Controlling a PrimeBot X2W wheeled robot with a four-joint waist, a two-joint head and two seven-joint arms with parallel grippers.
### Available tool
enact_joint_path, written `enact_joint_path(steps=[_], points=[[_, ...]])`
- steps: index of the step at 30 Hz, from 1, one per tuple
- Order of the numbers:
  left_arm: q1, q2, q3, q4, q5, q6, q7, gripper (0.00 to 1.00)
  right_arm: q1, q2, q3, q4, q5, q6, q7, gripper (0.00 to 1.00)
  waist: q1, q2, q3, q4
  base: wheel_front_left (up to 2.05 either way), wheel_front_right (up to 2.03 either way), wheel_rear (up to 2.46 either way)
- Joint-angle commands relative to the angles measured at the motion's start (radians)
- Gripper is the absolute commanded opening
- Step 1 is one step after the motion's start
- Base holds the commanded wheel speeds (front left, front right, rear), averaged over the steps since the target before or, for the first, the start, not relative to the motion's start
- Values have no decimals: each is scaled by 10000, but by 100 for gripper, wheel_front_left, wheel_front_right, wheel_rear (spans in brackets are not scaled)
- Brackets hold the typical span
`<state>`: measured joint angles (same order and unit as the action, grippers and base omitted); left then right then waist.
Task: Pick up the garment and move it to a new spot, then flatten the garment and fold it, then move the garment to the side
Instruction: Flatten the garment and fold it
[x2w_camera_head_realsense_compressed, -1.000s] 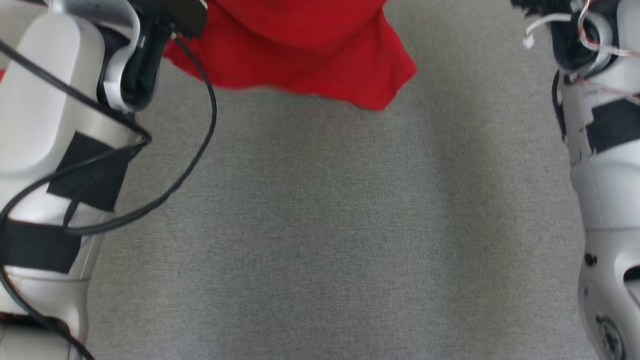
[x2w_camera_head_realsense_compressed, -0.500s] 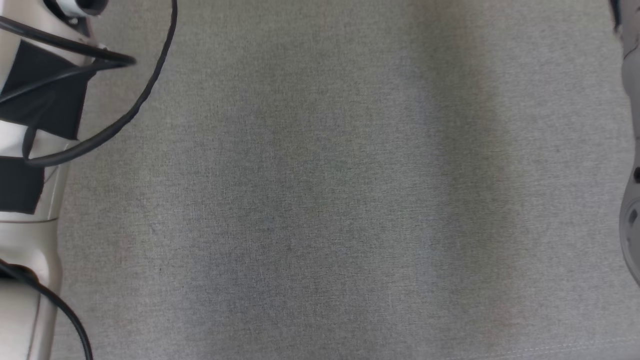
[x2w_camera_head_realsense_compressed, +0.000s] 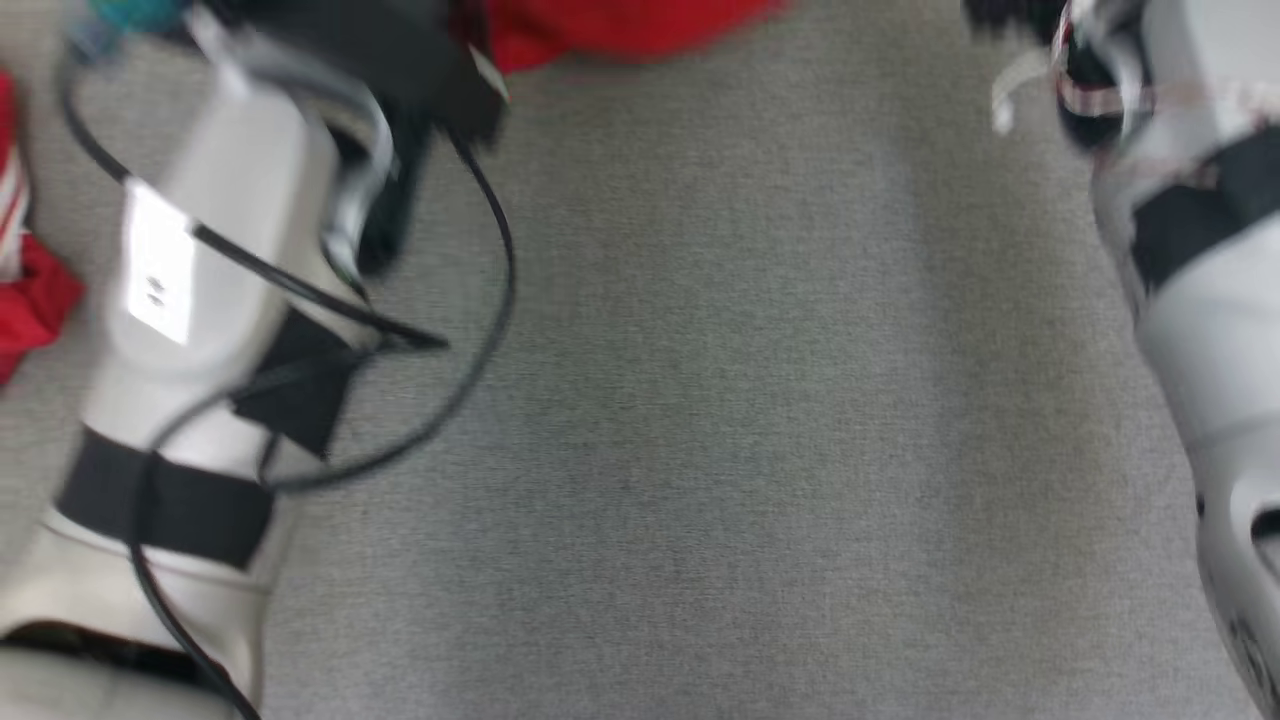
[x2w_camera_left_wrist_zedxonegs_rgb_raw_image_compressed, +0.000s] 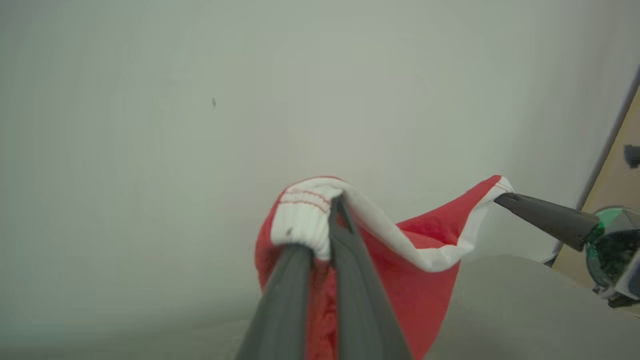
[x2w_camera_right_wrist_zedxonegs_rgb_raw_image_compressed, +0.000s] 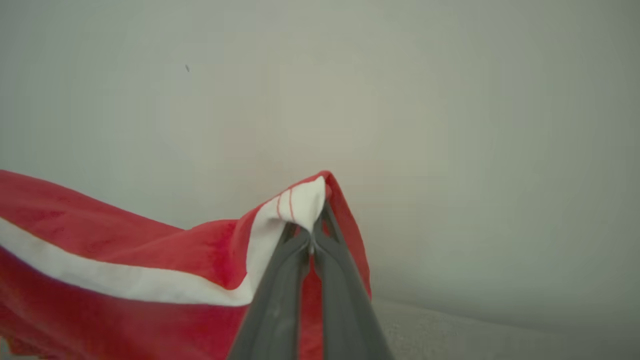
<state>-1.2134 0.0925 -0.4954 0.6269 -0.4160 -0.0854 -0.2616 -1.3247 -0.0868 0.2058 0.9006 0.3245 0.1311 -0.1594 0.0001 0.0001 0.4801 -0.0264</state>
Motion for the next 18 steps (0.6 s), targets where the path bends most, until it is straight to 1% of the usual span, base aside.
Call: enact_joint_path(steps=[1, 4, 7, 9, 11, 12, 13, 18], points=[[343, -54, -81, 67, -315, -122, -50, 0, 497, -313, 240, -325, 491, -7, 397, 0, -1, -1, -366, 287, 0, 0, 0], [1017, -90, -329, 241, -611, -285, 199, 0, 1608, -926, 716, -1287, 1505, -7, 1534, 0, -1, -1, -731, 343, 0, 0, 0], [1699, -18, -676, 167, -986, -368, 899, 0, 2832, -1570, 861, -2538, 2478, -7, 2758, 0, -1, -1, -1110, 394, 0, 0, 0], [2131, 119, -880, -32, -1245, -410, 1335, 0, 3599, -2096, 746, -3453, 2861, -7, 3507, 0, -1, -1, -1359, 471, 0, 0, 0], [2564, 214, -1054, -322, -1466, -433, 1664, 0, 4382, -2501, 495, -4272, 3091, -5, 4158, 0, -1, -1, -1577, 534, 0, 0, 0], [2773, 305, -1168, -480, -1412, -437, 1781, 0, 4854, -2656, 368, -4624, 3190, -5, 4564, 0, -1, -1, -1700, 576, 0, 0, 0], [3262, 501, -1367, -776, -1317, -398, 1999, 0, 5709, -2896, 9, -5247, 3246, -7, 5240, 0, -1, -1, -1948, 645, 0, 0, 0], [4493, 920, -1776, -1482, -1396, -275, 2609, 0, 7781, -2925, -734, -6585, 3248, -5, 7052, 0, -1, -1, -2558, 726, 0, 0, 0]])
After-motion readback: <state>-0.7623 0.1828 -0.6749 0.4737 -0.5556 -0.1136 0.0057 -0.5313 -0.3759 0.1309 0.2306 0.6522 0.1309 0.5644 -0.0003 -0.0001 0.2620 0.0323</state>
